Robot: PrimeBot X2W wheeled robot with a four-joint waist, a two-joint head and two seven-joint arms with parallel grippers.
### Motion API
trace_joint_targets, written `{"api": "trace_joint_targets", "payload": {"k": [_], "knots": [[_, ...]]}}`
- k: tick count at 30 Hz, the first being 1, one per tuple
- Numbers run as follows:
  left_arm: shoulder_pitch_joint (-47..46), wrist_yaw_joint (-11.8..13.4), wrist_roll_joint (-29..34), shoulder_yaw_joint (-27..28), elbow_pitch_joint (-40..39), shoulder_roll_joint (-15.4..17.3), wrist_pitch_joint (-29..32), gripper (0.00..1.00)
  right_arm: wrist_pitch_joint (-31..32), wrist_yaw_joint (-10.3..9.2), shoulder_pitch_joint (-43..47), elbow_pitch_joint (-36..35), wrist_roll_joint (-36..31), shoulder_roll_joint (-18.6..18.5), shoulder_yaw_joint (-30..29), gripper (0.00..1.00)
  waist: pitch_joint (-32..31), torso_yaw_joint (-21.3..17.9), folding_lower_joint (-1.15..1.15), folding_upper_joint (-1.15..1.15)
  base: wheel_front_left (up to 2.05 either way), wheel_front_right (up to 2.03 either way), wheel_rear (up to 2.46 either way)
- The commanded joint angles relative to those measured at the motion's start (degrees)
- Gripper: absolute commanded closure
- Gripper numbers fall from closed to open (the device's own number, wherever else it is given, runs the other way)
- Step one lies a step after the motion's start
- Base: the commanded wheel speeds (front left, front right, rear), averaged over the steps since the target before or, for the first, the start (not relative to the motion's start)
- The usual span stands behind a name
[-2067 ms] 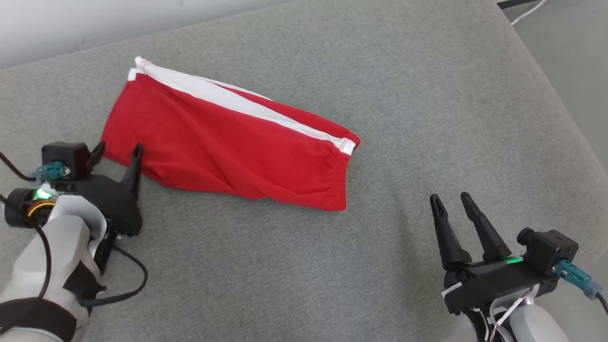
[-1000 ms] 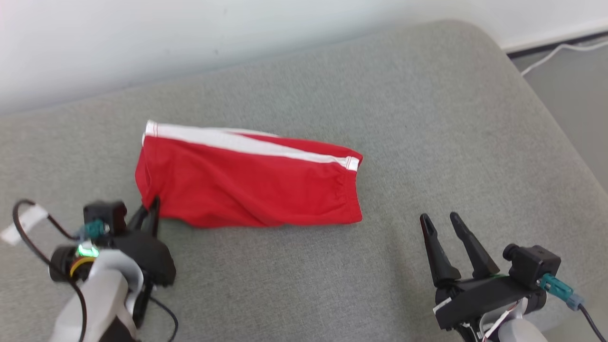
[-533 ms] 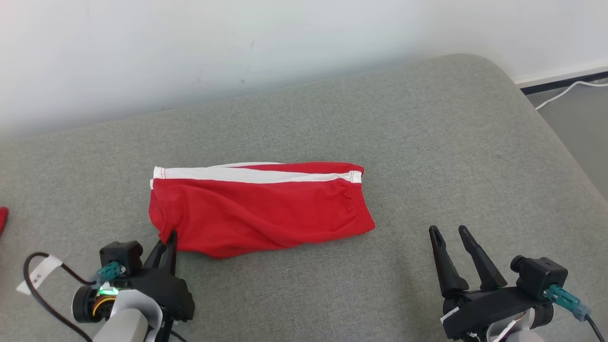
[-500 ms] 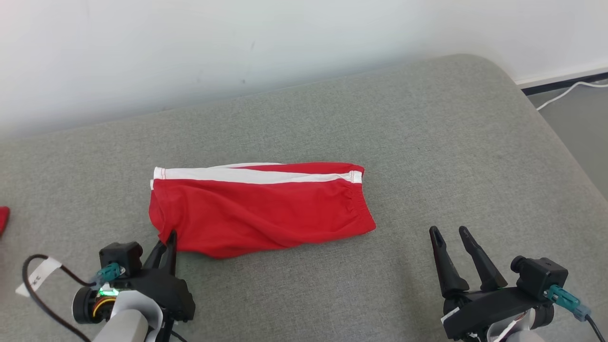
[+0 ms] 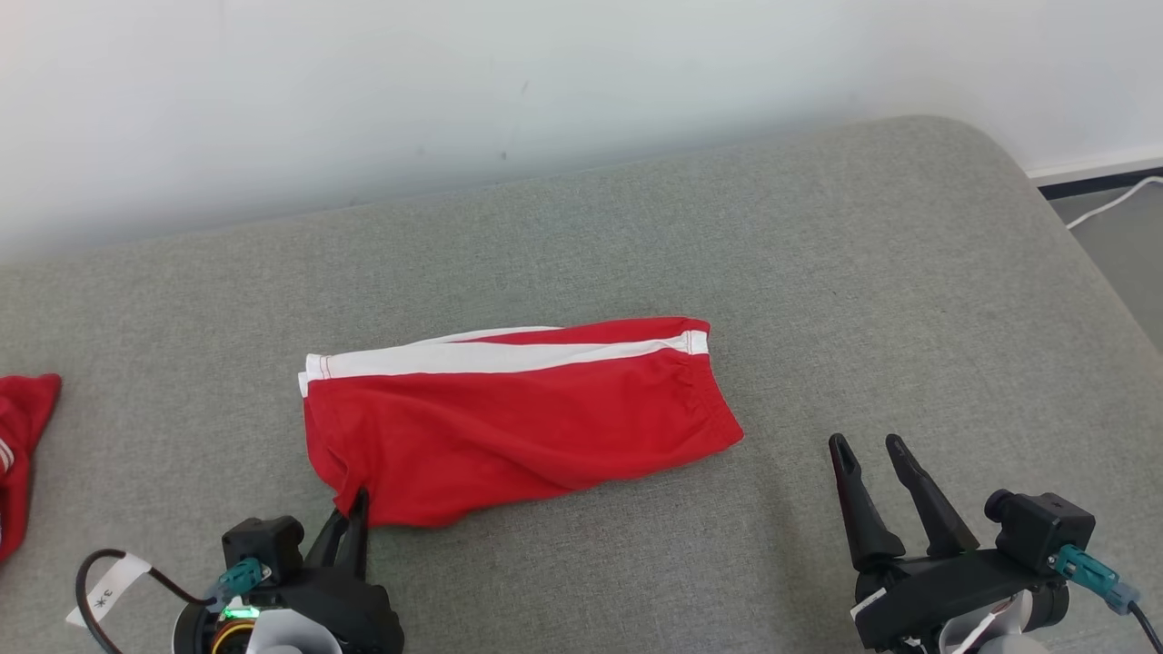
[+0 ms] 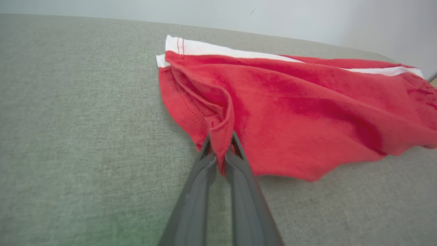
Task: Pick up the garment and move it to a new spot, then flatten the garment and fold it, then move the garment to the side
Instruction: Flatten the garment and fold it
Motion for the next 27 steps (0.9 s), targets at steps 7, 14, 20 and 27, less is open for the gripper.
{"api": "trace_joint_targets", "payload": {"k": [7, 14, 20, 27], "knots": [[2.4, 0.7, 2.1, 1.3, -1.5, -0.5, -0.3, 0.83, 0.7, 0.03, 0.6, -0.5, -0.4, -0.2, 0.0, 0.0, -0.6, 0.8, 0.01, 0.0, 0.0, 0.0, 0.0], [5.7, 1.8, 6.9, 4.3, -8.7, -0.6, -0.3, 0.0, -0.1, 0.03, 0.8, -0.6, -1.1, 0.0, 0.5, 0.0, -1.6, 1.6, 0.01, 0.0, 0.0, 0.0, 0.0], [10.6, 4.6, 12.4, 8.5, -17.6, 0.2, -0.3, 0.0, -1.9, 0.03, 1.6, -0.4, -2.9, 0.2, -0.4, 0.0, -3.0, 2.7, 0.01, 0.0, 0.0, 0.0, 0.0], [17.3, 7.5, 17.5, 12.6, -25.8, 2.3, -0.3, 0.0, -3.0, 0.03, 3.1, -0.4, -6.0, 1.0, -2.8, 0.0, -5.1, 4.7, 0.01, 0.0, 0.0, 0.0, 0.0]]}}
